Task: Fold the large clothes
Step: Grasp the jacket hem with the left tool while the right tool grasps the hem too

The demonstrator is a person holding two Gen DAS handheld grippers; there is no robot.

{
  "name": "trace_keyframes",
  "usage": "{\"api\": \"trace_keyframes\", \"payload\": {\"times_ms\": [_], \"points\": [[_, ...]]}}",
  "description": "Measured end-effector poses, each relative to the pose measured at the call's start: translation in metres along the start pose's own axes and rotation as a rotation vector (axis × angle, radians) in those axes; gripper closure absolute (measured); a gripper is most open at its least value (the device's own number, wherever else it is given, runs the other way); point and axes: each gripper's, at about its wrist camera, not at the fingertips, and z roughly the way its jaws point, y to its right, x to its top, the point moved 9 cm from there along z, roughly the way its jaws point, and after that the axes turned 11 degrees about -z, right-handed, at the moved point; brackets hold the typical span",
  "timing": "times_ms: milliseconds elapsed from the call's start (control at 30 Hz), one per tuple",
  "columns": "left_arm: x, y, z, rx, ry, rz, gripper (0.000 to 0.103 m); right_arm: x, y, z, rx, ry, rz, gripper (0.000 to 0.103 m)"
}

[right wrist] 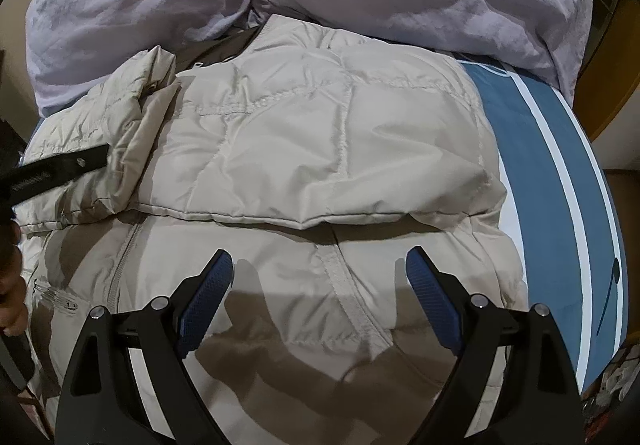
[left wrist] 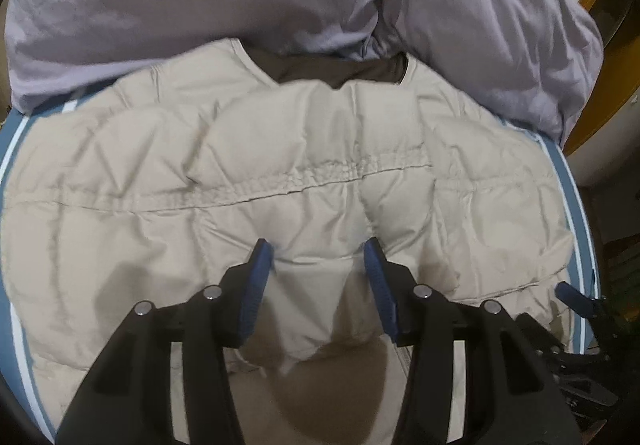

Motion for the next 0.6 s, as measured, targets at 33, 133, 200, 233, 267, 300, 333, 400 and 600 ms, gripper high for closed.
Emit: {"api": "trace_keyframes", "payload": {"times_ms": [33, 133, 200, 233, 267, 300, 333, 400, 600], "points": [[0.000, 0.000, 0.001, 0.001, 0.001, -0.004, 0.053, -0.001, 0.001, -0.001, -0.002, 0.001, 0.003, 0.013], [0.000, 0.000, -0.005, -0.004, 0.008, -0.008, 0.053, -0.003, 0.004, -0.004, -0.004, 0.007, 0.007, 0.013], [-0.002, -0.002, -0.013, -0.005, 0.020, -0.002, 0.052, -0.005, 0.005, -0.006, -0.005, 0.012, 0.011, 0.013], [-0.003, -0.004, -0.017, -0.001, 0.027, 0.001, 0.051, -0.006, 0.006, -0.008, -0.005, 0.017, 0.013, 0.013], [-0.004, -0.006, -0.022, 0.004, 0.036, 0.003, 0.049, -0.006, 0.006, -0.010, -0.005, 0.020, 0.012, 0.013], [-0.006, -0.011, -0.029, 0.013, 0.050, 0.003, 0.048, -0.008, 0.007, -0.012, -0.005, 0.024, 0.011, 0.013], [-0.008, -0.014, -0.033, 0.018, 0.057, 0.001, 0.046, -0.009, 0.007, -0.015, -0.005, 0.028, 0.009, 0.013], [-0.013, -0.024, -0.045, 0.025, 0.072, -0.010, 0.045, -0.012, 0.008, -0.019, -0.005, 0.033, 0.004, 0.013], [-0.046, -0.077, -0.088, 0.066, 0.114, -0.087, 0.035, -0.034, 0.020, -0.036, -0.015, 0.041, -0.025, 0.013]]}}
